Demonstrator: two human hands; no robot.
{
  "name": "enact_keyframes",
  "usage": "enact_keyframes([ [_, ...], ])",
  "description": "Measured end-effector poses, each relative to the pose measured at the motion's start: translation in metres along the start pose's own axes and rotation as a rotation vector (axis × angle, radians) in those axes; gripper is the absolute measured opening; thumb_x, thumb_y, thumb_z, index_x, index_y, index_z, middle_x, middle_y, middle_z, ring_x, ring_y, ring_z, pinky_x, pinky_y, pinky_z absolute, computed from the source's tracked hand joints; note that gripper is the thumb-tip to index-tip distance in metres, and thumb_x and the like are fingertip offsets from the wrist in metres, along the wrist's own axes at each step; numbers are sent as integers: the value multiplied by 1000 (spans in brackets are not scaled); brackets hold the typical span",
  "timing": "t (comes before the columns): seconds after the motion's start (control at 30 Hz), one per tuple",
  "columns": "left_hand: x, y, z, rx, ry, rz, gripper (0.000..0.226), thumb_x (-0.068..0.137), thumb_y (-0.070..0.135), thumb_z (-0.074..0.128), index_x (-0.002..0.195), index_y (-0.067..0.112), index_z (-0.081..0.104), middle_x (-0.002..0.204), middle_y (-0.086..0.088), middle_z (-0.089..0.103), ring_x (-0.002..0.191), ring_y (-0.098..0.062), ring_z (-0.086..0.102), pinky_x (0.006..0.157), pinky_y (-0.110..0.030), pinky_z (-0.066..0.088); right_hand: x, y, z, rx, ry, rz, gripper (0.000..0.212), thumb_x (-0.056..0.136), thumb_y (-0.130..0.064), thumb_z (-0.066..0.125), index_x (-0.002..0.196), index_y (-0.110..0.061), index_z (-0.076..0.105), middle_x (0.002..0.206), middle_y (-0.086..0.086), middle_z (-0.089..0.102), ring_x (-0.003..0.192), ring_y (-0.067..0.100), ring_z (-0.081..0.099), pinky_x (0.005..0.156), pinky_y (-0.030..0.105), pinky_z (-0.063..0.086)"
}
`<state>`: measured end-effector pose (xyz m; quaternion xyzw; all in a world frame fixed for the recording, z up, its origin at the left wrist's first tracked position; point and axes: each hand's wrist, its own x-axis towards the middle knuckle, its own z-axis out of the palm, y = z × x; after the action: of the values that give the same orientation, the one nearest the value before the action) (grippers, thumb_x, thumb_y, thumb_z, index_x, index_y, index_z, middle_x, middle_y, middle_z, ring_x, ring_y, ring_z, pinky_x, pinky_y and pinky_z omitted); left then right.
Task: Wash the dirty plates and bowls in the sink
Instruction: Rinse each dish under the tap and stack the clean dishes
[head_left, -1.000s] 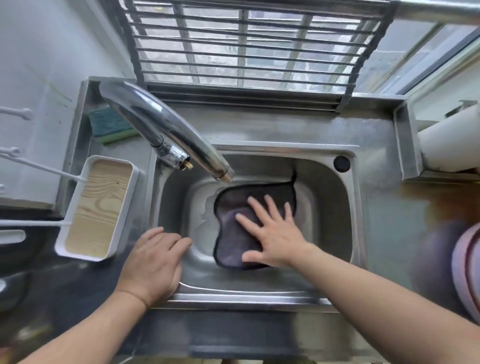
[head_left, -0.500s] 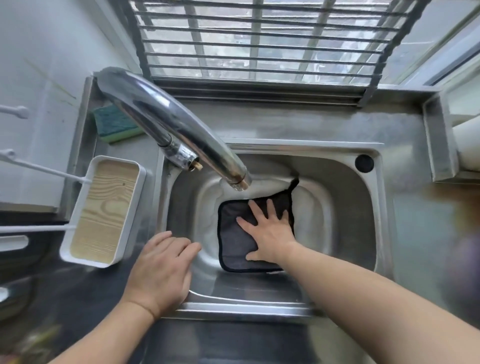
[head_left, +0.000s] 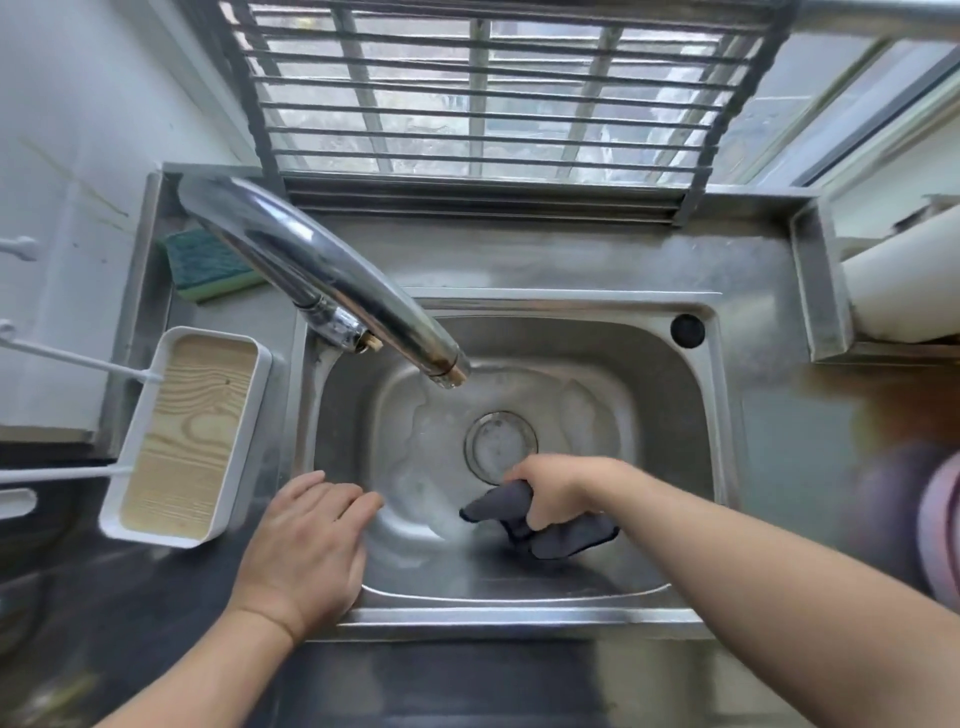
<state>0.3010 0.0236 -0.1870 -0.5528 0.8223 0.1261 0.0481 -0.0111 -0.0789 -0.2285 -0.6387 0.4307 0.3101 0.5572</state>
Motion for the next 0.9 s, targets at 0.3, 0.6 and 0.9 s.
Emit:
enact_keyframes([
  [0.3, 0, 0, 0, -7, -9, -11, 39, 76, 25, 51, 106, 19, 76, 99, 1, 72, 88, -25, 70, 110, -42, 40, -34, 22, -92, 224, 588, 176, 59, 86, -65, 69, 130, -26, 65, 130, -1, 68, 117, 22, 65, 103, 41, 53],
  [0.6, 0, 1, -1, -17, 10, -19, 34, 73, 22, 57, 102, 20, 74, 94, 3, 68, 84, -26, 67, 110, -42, 40, 33, -25, -26, 418, 684, 446, 100, 86, -75, 59, 165, -34, 14, 169, 13, 12, 147, 48, 24, 115, 54, 36],
  [0.9, 1, 0, 4, -22, 68, -6, 32, 74, 22, 59, 102, 21, 74, 93, 4, 67, 82, -24, 67, 109, -42, 41, 100, -100, -9, 47, 657, 154, 54, 101, -35, 62, 151, -20, 47, 156, 14, 37, 145, 43, 30, 119, 54, 29],
])
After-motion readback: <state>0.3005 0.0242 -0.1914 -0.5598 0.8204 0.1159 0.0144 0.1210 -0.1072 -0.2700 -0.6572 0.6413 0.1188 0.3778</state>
